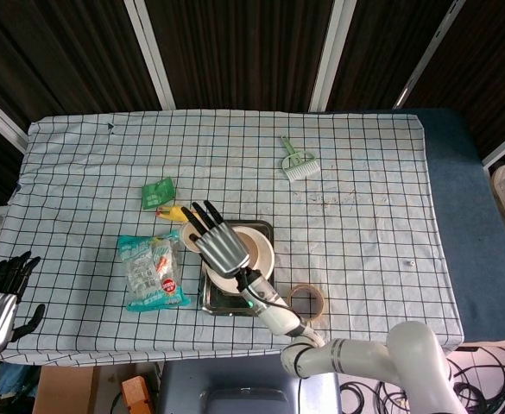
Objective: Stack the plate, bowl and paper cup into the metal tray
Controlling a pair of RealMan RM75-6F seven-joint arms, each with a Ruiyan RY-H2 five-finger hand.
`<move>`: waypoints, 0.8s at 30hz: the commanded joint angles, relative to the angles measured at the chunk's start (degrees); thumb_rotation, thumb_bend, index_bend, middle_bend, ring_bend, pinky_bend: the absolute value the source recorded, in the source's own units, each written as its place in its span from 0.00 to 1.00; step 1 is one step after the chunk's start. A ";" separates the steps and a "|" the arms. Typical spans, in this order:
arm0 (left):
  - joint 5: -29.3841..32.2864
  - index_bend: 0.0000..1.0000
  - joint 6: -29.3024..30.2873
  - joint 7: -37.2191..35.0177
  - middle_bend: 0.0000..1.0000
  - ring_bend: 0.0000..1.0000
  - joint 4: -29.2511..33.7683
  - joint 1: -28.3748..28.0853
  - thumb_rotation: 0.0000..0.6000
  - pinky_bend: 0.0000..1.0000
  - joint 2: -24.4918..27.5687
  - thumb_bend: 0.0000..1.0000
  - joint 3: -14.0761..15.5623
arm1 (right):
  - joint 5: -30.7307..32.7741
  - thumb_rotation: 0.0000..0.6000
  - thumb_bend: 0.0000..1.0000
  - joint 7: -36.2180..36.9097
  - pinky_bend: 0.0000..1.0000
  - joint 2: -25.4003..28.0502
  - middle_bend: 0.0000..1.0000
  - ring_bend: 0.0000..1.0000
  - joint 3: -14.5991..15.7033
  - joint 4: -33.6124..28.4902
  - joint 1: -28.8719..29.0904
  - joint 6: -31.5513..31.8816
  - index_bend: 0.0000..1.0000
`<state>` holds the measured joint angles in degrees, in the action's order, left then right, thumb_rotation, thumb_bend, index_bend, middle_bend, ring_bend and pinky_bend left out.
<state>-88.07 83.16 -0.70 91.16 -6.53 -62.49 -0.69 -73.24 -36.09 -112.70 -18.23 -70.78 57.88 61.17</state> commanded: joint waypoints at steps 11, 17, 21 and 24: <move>1.90 0.00 -2.38 4.45 0.00 0.00 -0.85 -1.60 1.00 0.07 -2.80 0.41 -0.93 | 7.17 1.00 0.41 -10.26 0.10 20.58 0.05 0.00 5.09 -26.59 -8.60 0.26 0.63; 2.63 0.00 -2.89 4.81 0.00 0.00 -0.82 -1.86 1.00 0.07 -2.87 0.41 -1.13 | 13.65 1.00 0.41 -11.60 0.10 23.02 0.05 0.00 5.35 -29.18 -7.89 -2.34 0.62; 2.78 0.00 -2.89 4.81 0.00 0.00 -0.76 -1.83 1.00 0.07 -2.82 0.41 -1.08 | 15.24 1.00 0.41 -11.28 0.10 22.65 0.05 0.00 5.88 -28.86 -7.07 -3.29 0.62; 2.78 0.00 -2.85 4.55 0.00 0.00 -0.74 -1.84 1.00 0.07 -2.69 0.41 -1.07 | 15.83 1.00 0.41 -10.99 0.10 21.67 0.05 0.00 6.20 -27.88 -6.38 -3.58 0.62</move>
<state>-85.28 80.30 3.87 90.42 -8.38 -65.20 -1.77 -57.66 -47.17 -90.71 -12.19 -98.97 51.25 57.73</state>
